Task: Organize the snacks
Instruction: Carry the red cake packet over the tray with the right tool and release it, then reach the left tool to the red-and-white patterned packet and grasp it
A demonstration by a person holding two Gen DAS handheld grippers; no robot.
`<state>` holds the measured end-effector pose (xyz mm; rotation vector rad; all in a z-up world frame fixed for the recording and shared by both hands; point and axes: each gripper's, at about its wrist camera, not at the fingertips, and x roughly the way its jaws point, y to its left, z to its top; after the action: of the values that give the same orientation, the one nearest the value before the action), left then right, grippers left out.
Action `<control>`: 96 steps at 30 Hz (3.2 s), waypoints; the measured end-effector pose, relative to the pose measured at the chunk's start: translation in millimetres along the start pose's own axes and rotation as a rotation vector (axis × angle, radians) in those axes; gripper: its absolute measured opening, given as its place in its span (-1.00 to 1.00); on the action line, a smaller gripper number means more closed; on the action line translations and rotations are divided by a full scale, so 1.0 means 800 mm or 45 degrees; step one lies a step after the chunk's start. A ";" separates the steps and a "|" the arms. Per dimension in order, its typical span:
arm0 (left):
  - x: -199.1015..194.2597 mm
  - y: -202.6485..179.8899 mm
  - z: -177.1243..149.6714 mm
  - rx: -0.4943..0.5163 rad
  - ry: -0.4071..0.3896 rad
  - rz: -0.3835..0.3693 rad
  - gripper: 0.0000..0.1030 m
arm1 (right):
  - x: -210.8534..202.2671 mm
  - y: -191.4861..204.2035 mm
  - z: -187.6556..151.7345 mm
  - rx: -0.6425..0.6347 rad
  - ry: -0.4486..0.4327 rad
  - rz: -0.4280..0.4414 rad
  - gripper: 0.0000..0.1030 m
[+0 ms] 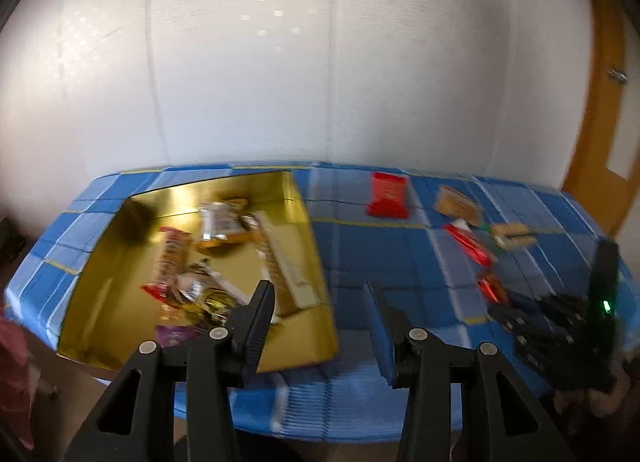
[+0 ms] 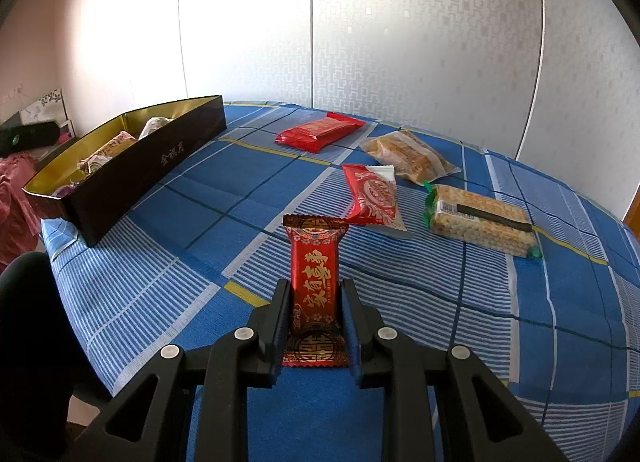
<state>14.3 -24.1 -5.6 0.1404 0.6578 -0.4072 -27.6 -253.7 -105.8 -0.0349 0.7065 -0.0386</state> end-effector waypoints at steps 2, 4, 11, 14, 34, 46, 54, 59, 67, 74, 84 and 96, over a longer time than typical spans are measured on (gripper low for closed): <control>0.001 -0.011 -0.007 0.030 0.010 -0.034 -0.11 | 0.000 0.000 0.000 -0.001 -0.002 -0.002 -0.52; 0.004 -0.021 -0.014 0.051 0.030 -0.074 -0.11 | 0.001 0.001 0.000 0.000 -0.003 -0.003 -0.52; 0.023 -0.037 -0.037 0.069 0.109 -0.126 -0.11 | 0.000 0.000 0.000 -0.002 -0.005 -0.003 -0.52; 0.036 -0.036 -0.048 0.045 0.152 -0.132 -0.11 | 0.000 0.000 -0.001 -0.002 -0.005 -0.004 -0.52; 0.064 -0.008 -0.082 -0.133 0.232 -0.225 -0.22 | 0.007 0.008 0.017 0.000 0.134 -0.069 -0.55; 0.064 -0.004 -0.081 -0.178 0.224 -0.251 -0.22 | -0.010 0.070 0.131 -0.046 0.173 0.357 -0.55; 0.064 0.001 -0.081 -0.211 0.220 -0.274 -0.22 | 0.004 0.146 0.196 -0.103 0.216 0.674 -0.55; 0.065 0.003 -0.081 -0.225 0.219 -0.283 -0.22 | 0.038 0.189 0.213 -0.141 0.280 0.737 -0.36; 0.064 0.002 -0.082 -0.232 0.217 -0.273 -0.27 | 0.050 0.174 0.192 -0.110 0.298 0.652 -0.34; 0.064 0.000 -0.082 -0.214 0.216 -0.254 -0.27 | 0.023 0.109 0.155 -0.040 0.245 0.449 -0.34; 0.066 -0.006 -0.082 -0.176 0.215 -0.221 -0.27 | 0.001 0.008 0.069 0.082 0.297 0.121 -0.34; 0.066 -0.011 -0.083 -0.142 0.215 -0.195 -0.27 | -0.019 -0.072 0.019 0.268 0.265 -0.101 -0.34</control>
<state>11.3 -32.2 -90.6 0.0180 0.8591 -0.5087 -30.2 -310.1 -81.7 0.1450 0.9053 -0.1946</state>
